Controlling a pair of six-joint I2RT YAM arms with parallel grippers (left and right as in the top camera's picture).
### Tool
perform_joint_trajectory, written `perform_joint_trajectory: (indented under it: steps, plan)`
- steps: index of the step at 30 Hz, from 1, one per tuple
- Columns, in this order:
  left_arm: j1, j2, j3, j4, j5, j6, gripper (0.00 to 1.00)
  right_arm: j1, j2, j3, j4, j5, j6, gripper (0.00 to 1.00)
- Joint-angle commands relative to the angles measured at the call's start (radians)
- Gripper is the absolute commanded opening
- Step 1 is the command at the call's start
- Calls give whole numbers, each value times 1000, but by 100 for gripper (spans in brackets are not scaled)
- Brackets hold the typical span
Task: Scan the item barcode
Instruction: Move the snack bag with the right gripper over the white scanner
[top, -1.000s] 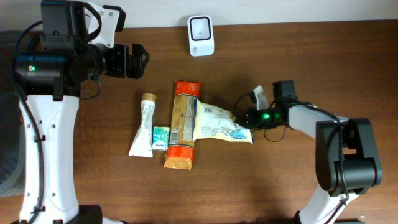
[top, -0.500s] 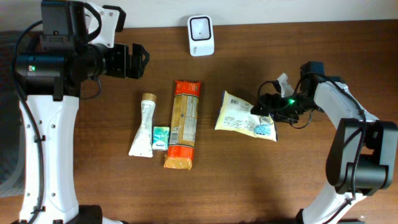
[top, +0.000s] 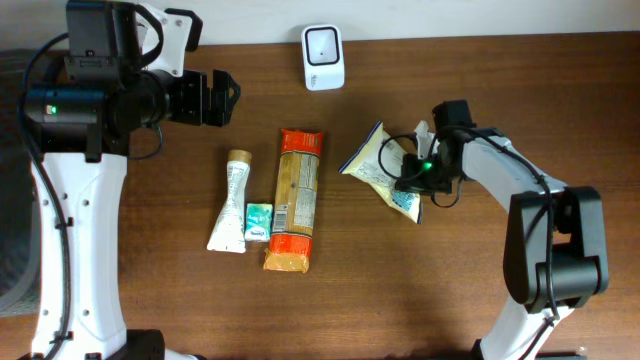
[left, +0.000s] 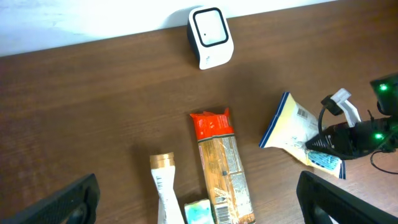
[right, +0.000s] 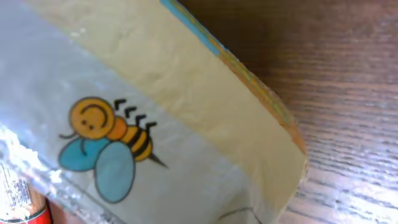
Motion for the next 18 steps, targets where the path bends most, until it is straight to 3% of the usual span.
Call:
perform_joint_trajectory:
  steps: [1,4,8,12,18]
  plan:
    - [5,-5,2,1,4,16,99,2,-5,44,-26,-104,-195,4]
    - [5,-5,2,1,4,16,99,2,-137,166,-321,-230,-410,4]
    - [5,-5,2,1,4,17,99,49,-169,412,-721,-234,-567,4]
    - [5,-5,2,1,4,17,99,187,-170,476,-778,-79,-698,4]
    - [5,-5,2,1,4,16,99,245,-173,687,-828,-34,-723,4]
